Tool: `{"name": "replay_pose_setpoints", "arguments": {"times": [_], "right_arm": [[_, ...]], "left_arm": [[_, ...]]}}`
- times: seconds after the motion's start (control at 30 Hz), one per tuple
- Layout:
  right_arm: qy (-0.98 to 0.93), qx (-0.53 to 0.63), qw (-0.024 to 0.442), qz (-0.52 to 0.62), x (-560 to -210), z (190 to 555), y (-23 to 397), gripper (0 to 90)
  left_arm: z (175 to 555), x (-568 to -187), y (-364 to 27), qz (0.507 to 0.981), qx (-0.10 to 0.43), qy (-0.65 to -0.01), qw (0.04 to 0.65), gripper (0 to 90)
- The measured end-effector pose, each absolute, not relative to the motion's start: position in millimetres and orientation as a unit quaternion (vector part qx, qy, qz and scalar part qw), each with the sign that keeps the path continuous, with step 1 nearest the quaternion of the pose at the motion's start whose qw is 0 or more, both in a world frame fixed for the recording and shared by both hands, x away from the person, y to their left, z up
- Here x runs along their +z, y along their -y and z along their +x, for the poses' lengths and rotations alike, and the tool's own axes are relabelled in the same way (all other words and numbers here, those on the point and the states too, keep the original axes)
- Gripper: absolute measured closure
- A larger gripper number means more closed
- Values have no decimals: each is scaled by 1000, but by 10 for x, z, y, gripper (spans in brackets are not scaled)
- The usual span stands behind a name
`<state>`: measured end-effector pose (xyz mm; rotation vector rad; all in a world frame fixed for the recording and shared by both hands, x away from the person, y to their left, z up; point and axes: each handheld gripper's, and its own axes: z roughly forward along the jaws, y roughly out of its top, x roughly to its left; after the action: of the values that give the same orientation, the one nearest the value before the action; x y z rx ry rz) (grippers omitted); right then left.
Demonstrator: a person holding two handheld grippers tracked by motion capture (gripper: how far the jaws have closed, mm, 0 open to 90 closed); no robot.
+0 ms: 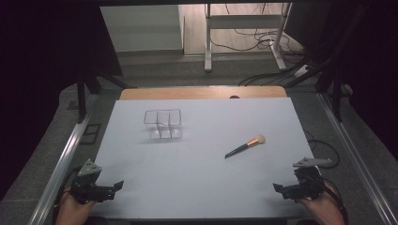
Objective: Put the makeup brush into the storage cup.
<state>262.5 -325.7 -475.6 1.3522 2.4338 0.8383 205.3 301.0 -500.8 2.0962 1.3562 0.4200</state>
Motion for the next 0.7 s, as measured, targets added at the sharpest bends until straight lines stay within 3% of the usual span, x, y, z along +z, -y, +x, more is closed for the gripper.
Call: {"name": "replay_pose_setpoints", "arguments": {"times": [0.7], "right_arm": [[-840, 281, 123, 448, -4772, 2627, 3228, 0]], "left_arm": [[2070, -5047, -3013, 796, 150, -504, 300, 5]]}}
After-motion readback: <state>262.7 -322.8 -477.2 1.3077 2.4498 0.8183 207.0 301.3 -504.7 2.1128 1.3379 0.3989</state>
